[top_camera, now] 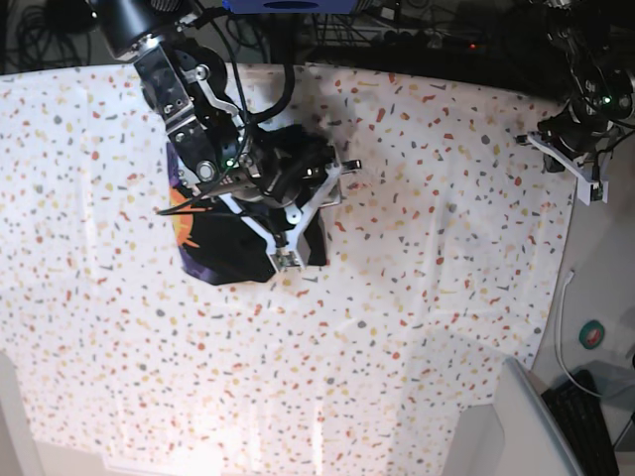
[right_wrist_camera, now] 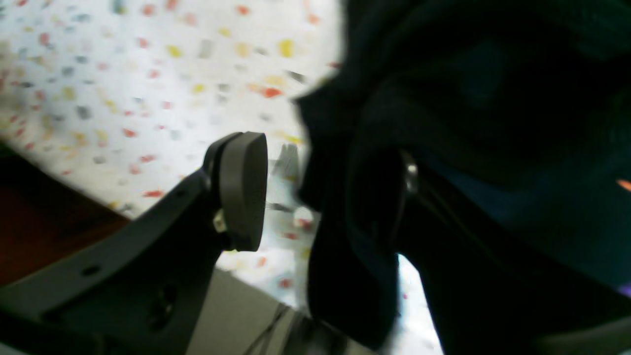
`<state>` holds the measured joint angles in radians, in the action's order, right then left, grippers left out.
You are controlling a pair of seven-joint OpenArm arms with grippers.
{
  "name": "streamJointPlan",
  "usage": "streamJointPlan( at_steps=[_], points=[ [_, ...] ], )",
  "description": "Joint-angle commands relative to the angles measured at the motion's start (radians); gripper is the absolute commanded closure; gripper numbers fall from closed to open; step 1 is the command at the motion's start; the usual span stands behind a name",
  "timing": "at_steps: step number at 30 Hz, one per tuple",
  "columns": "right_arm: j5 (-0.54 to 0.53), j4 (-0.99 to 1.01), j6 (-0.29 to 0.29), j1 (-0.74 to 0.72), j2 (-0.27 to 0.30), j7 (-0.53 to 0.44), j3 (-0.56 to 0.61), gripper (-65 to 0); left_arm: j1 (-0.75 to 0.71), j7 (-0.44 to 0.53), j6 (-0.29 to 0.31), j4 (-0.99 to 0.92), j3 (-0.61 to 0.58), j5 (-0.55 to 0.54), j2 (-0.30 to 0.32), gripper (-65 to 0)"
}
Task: Layout the t-shirt on the table in an organized manner, then fold the t-shirt properly
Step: 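Release with the left gripper and press the folded bundle with the right gripper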
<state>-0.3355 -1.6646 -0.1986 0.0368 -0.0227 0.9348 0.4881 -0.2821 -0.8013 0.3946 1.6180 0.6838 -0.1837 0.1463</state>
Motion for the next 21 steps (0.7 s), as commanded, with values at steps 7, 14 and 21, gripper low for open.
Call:
streamJointPlan(
  at_steps=[7, 14, 21],
  points=[
    [-0.001, -0.200, 0.004, -0.044, 0.033, -0.012, 0.131, -30.5, 0.004, 0.018, 0.004, 0.014, 0.007, 0.000, 0.016, 0.0],
    [-0.001, -0.317, -0.063, 0.044, 0.198, -0.018, -0.002, 0.0, -0.003, 0.020, 0.008, -0.055, 0.158, -0.009, 0.062, 0.0],
    [-0.001, -0.104, -0.069, 0.024, 0.220, -0.181, -0.099, 0.0, -0.001, 0.020, 0.111, -0.103, 0.204, -0.007, 0.069, 0.0]
  ],
)
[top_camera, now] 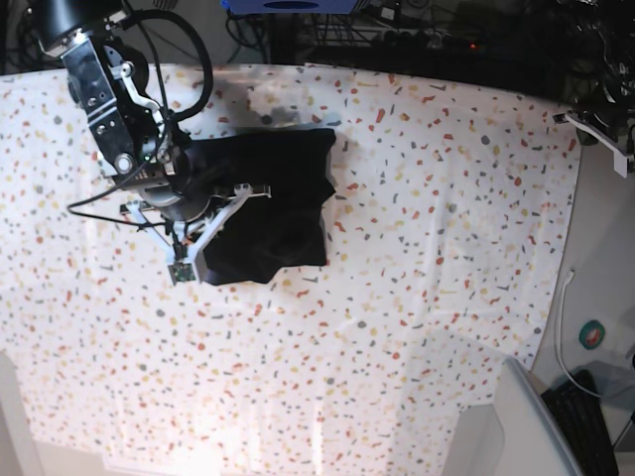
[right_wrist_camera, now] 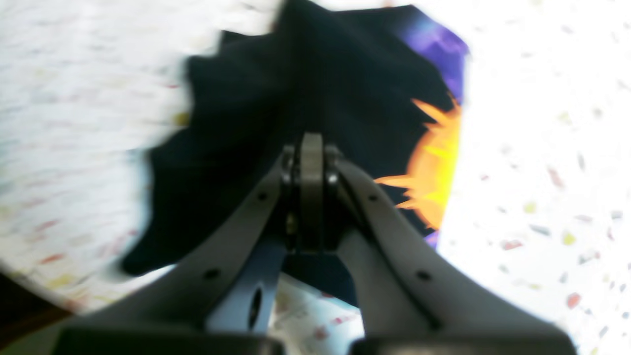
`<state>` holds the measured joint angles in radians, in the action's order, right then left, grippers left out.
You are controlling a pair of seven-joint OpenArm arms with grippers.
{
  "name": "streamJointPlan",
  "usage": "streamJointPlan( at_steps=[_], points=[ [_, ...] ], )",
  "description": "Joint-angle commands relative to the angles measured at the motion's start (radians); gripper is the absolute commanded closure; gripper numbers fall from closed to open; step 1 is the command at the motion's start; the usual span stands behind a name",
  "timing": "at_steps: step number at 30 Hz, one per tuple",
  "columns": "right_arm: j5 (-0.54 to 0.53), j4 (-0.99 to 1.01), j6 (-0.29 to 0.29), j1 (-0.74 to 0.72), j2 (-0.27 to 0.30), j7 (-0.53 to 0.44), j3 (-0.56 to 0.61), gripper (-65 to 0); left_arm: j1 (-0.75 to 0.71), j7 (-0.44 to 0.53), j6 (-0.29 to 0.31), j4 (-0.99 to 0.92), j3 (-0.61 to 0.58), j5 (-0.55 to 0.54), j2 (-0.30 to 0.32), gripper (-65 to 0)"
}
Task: Layout the t-shirt on the table in an organized manner, then fold the t-shirt properly
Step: 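Release with the left gripper and press the folded bundle with the right gripper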
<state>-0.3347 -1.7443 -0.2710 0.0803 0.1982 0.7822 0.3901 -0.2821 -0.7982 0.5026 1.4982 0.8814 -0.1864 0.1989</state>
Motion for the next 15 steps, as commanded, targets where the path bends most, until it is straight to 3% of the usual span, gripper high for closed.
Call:
streamJointPlan(
  at_steps=[1, 8, 15],
  points=[
    [-0.002, 0.017, 0.003, -0.034, -0.009, -0.039, 0.000, 0.0, -0.001, 0.016, 0.006, 0.017, 0.006, -0.005, 0.015, 0.0],
    [-0.002, 0.171, 0.005, -0.136, -0.075, -0.117, 0.139, 0.0, 0.002, 0.016, 0.006, 0.017, 0.005, -0.005, 0.001, 0.0],
    [-0.002, 0.208, 0.005, -0.230, -0.150, -0.132, 0.301, 0.0, 0.011, 0.016, 0.006, 0.008, 0.005, -0.005, 0.001, 0.0]
  ],
)
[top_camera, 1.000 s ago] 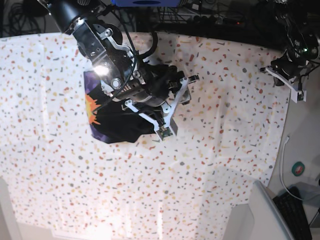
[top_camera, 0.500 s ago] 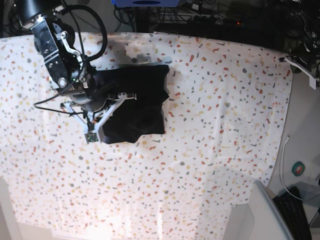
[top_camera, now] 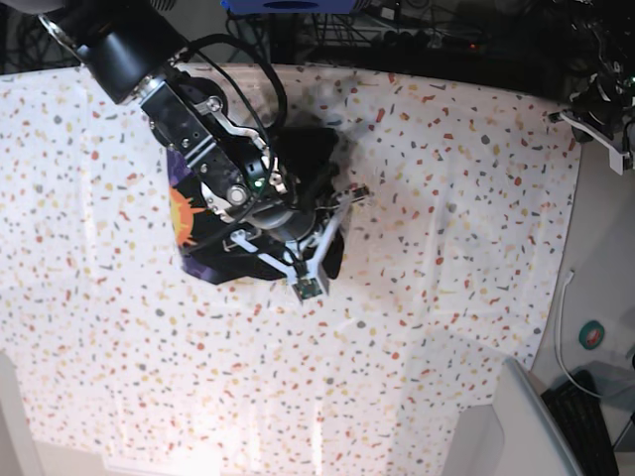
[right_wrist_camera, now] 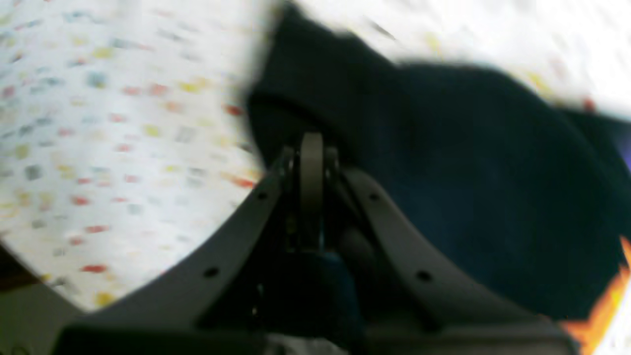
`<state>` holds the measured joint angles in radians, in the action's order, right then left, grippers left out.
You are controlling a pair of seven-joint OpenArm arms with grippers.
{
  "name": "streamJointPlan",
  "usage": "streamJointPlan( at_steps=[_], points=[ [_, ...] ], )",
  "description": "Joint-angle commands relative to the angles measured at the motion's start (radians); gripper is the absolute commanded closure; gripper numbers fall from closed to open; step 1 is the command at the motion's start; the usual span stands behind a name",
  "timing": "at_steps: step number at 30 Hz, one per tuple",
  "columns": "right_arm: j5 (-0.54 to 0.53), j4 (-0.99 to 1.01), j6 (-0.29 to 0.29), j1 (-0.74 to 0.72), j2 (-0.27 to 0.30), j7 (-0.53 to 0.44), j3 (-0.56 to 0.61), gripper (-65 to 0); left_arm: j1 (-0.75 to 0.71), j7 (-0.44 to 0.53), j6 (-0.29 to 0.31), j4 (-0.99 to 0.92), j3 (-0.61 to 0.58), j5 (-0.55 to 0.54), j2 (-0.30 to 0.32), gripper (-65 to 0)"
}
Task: Layout the t-shirt on the table in an organized manner, then fold the t-shirt properly
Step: 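Release with the left gripper and press the folded bundle with the right gripper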
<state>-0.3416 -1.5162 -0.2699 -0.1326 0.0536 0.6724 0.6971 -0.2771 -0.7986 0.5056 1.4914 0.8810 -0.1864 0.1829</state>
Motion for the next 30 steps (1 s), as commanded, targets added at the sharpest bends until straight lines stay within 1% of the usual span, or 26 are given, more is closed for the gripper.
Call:
streamJointPlan(
  at_steps=[1, 3, 5, 7, 8, 11, 14, 16, 19, 21, 23, 25, 26, 28, 30],
  points=[
    [0.005, -0.028, 0.004, -0.028, -0.002, -0.023, 0.008, 0.0, 0.008, 0.017, 0.003, 0.013, 0.005, -0.005, 0.017, 0.0],
    [0.005, -0.074, -0.006, -0.031, 0.015, -0.010, 0.011, 0.0, 0.009, 0.017, 0.003, 0.013, 0.005, -0.005, 0.017, 0.0],
    [0.005, -0.128, -0.019, -0.026, 0.059, 0.013, 0.000, 0.0, 0.009, 0.017, 0.003, 0.013, 0.005, -0.005, 0.017, 0.0],
    [0.005, -0.131, -0.058, -0.011, 0.075, 0.011, -0.023, 0.0, 0.011, 0.017, 0.003, 0.013, 0.005, -0.005, 0.016, 0.0],
    [0.005, -0.111, -0.062, -0.011, 0.075, 0.008, -0.032, 0.0, 0.011, 0.017, 0.003, 0.013, 0.005, -0.005, 0.016, 0.0],
    [0.005, -0.011, -0.062, -0.032, 0.065, -0.035, -0.029, 0.0, 0.011, 0.017, 0.003, 0.013, 0.005, -0.005, 0.014, 0.0],
    [0.005, 0.116, -0.059, -0.063, 0.019, -0.113, 0.025, 0.0, 0.012, 0.017, 0.003, 0.016, 0.005, -0.005, 0.005, 0.0],
    [0.005, 0.204, -0.059, -0.094, -0.004, -0.147, 0.080, 0.0, 0.012, 0.015, 0.003, 0.021, 0.005, -0.005, 0.004, 0.0],
    [0.005, 0.306, -0.059, -0.129, -0.039, -0.176, 0.143, 0.0, 0.012, 0.015, 0.003, 0.021, 0.005, -0.005, 0.004, 0.0],
    [0.005, 0.325, -0.059, -0.135, -0.045, -0.178, 0.157, 0.0, 0.011, 0.015, 0.003, 0.018, 0.005, -0.005, 0.004, 0.0],
    [0.005, 0.289, -0.059, -0.132, -0.044, -0.178, 0.157, 0.0, 0.011, 0.015, 0.005, 0.013, 0.005, -0.005, 0.004, 0.0],
    [0.005, 0.204, -0.064, -0.124, -0.031, -0.170, 0.155, 0.0, 0.011, 0.015, 0.005, 0.013, -0.016, -0.005, 0.004, 0.0],
    [0.005, 0.148, -0.065, -0.112, -0.005, -0.158, 0.155, 0.0, 0.008, 0.017, 0.005, 0.013, -0.038, -0.005, 0.004, 0.0],
    [0.005, 0.004, -0.068, -0.080, 0.047, -0.096, 0.154, 0.0, 0.006, 0.017, 0.005, 0.021, -0.075, -0.005, 0.005, 0.0],
    [0.005, -0.120, -0.114, -0.034, 0.093, -0.003, 0.146, 0.0, 0.006, 0.017, 0.005, 0.021, -0.101, -0.005, 0.004, 0.0]
  ],
)
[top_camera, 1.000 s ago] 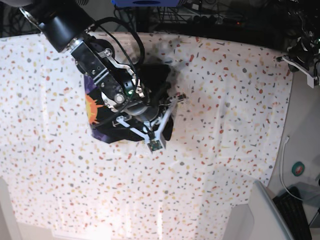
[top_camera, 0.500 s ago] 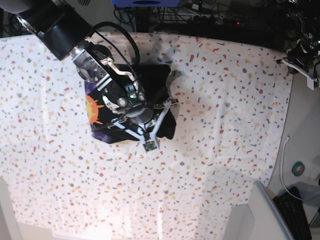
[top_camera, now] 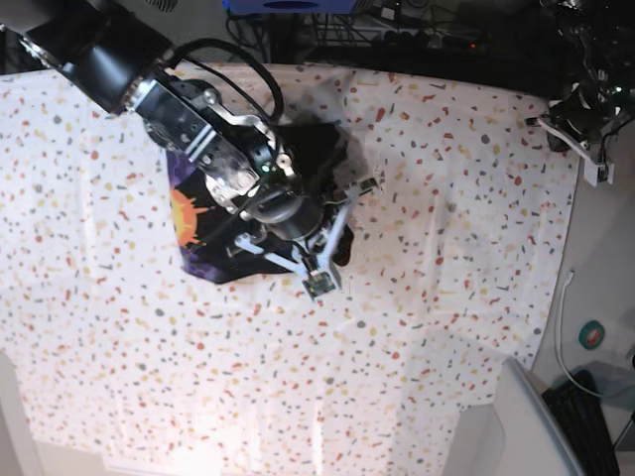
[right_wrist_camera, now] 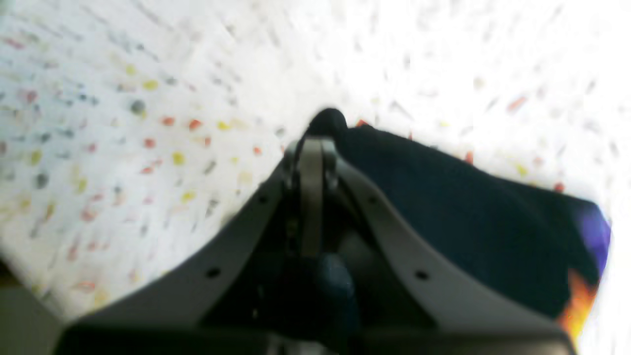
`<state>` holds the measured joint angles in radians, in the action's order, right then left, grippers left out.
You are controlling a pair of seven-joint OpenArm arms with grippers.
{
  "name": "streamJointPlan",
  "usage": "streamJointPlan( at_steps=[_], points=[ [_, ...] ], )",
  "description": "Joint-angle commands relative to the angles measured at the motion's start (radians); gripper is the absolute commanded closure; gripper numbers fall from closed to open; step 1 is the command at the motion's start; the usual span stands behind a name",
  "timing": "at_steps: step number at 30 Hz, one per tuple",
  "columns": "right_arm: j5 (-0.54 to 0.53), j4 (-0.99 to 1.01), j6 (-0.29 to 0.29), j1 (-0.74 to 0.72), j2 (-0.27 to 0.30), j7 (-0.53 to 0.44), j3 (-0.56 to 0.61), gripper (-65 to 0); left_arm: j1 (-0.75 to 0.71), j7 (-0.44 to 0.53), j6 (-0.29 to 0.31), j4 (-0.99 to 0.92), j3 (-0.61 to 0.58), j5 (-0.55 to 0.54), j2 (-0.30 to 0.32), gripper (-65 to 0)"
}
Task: Layout the t-shirt on the table in an organized manner, then fold the t-shirt properly
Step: 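Release with the left gripper and press the folded bundle with the right gripper, then grasp the bundle edge with the left gripper and flip it over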
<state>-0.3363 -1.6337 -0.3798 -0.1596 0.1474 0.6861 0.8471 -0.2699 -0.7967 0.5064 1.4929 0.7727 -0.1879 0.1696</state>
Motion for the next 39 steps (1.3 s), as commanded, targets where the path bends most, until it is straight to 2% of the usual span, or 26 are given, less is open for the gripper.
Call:
streamJointPlan(
  at_steps=[1, 3, 8, 12, 16, 19, 24, 26, 30, 33, 34, 36, 38, 39],
  points=[
    [-0.001, -0.055, -0.037, 0.021, 0.019, 0.033, -0.015, 0.0, 0.001, 0.015, 0.004, 0.016, -0.008, -0.003, 0.017, 0.0],
    [-0.001, -0.122, -0.063, 0.085, 0.048, 0.088, -0.032, 0.0, 0.004, 0.016, 0.004, 0.018, -0.032, -0.003, 0.015, 0.0],
    [-0.001, -0.072, -0.064, 0.167, 0.064, 0.063, -0.024, 0.0, 0.030, 0.018, -0.001, 0.019, -0.078, -0.003, 0.008, 0.0],
    [-0.001, 0.028, -0.063, 0.180, 0.027, 0.016, -0.019, 0.0, 0.045, 0.015, -0.001, 0.018, -0.078, 0.001, 0.008, 0.0],
    [-0.001, 0.120, -0.063, 0.170, -0.009, -0.026, 0.064, 0.0, 0.045, 0.013, -0.001, 0.016, -0.083, 0.006, 0.009, 0.0],
    [-0.001, 0.168, -0.063, 0.156, -0.039, -0.052, 0.073, 0.0, 0.045, 0.010, -0.001, 0.021, -0.086, 0.006, 0.009, 0.0],
    [-0.001, 0.171, -0.063, 0.154, -0.048, -0.052, 0.073, 0.0, 0.047, 0.009, -0.001, 0.021, -0.108, -0.003, 0.008, 0.0],
    [-0.001, 0.126, -0.063, 0.157, -0.039, -0.052, 0.073, 0.0, 0.047, 0.004, -0.001, 0.033, -0.157, -0.005, 0.008, 0.0],
    [-0.002, -0.044, -0.068, 0.170, 0.073, -0.050, 0.051, 0.0, 0.048, -0.085, -0.001, 0.114, -0.213, -0.005, -0.057, 0.0],
    [-0.005, -0.176, -0.068, 0.219, 0.149, -0.045, -0.090, 0.0, 0.048, -0.132, 0.004, 0.216, -0.247, -0.005, -0.132, 0.0],
    [-0.005, -0.207, -0.068, 0.240, 0.163, -0.036, -0.153, 0.0, 0.048, -0.140, 0.004, 0.234, -0.255, -0.006, -0.152, -8.9],
    [-0.005, -0.267, -0.063, 0.286, 0.182, -0.004, -0.280, 0.0, 0.048, -0.146, 0.005, 0.248, -0.281, -0.043, -0.195, -31.6],
    [-0.005, -0.294, -0.061, 0.320, 0.202, 0.013, -0.384, 0.0, 0.048, -0.146, 0.005, 0.226, -0.332, -0.154, -0.201, -50.2],
    [-0.005, -0.296, -0.060, 0.328, 0.208, 0.013, -0.420, 0.0, 0.048, -0.143, 0.005, 0.209, -0.362, -0.212, -0.195, -56.3]
  ],
)
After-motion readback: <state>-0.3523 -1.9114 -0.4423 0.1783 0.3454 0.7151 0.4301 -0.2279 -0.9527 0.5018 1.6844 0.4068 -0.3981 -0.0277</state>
